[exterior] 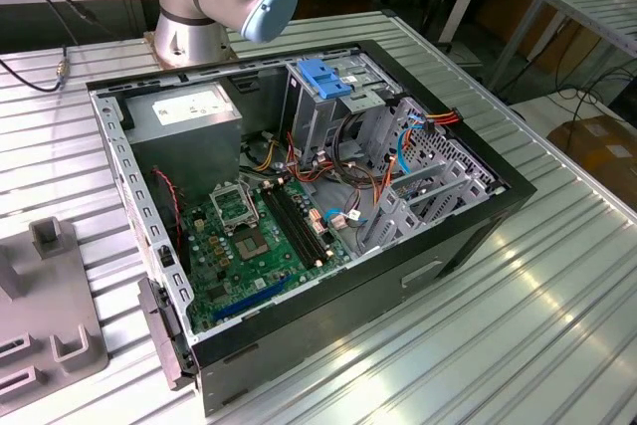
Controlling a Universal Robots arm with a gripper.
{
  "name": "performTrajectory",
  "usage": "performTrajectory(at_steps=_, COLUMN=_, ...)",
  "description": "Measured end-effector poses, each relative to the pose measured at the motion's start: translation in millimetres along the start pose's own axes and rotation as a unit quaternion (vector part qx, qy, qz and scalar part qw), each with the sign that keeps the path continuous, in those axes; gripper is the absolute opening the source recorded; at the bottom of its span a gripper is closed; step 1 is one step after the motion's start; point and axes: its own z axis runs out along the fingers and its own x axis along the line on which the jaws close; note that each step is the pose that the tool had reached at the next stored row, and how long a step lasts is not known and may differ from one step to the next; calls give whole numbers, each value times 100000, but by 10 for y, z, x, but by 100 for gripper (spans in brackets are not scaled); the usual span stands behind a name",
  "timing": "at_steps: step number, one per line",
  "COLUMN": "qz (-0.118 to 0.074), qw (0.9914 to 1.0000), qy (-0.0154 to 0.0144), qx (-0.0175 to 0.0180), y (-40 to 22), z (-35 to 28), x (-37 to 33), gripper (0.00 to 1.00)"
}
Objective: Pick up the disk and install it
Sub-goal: 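Pick up the disk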
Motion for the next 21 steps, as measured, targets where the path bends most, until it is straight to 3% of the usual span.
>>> performTrajectory(at_steps=2, qz=-1544, qw=99988, qy=7, qx=-37, y=0, z=0, x=0, gripper=10)
performTrajectory(at_steps=4, qz=-4598, qw=99894, qy=19, qx=-112, y=0, z=0, x=0, gripper=10)
performTrajectory(at_steps=6, qz=-8164, qw=99666, qy=35, qx=-198, y=0, z=0, x=0, gripper=10)
performTrajectory(at_steps=9, qz=-10929, qw=99401, qy=52, qx=-264, y=0, z=0, x=0, gripper=10)
performTrajectory(at_steps=10, qz=-12197, qw=99253, qy=55, qx=-295, y=0, z=0, x=0, gripper=10)
performTrajectory(at_steps=13, qz=-12552, qw=99209, qy=58, qx=-305, y=0, z=0, x=0, gripper=10)
performTrajectory(at_steps=14, qz=-13003, qw=99150, qy=61, qx=-317, y=0, z=0, x=0, gripper=10)
performTrajectory(at_steps=18, qz=-15351, qw=98814, qy=71, qx=-372, y=0, z=0, x=0, gripper=10)
performTrajectory(at_steps=21, qz=-17564, qw=98445, qy=80, qx=-425, y=0, z=0, x=0, gripper=10)
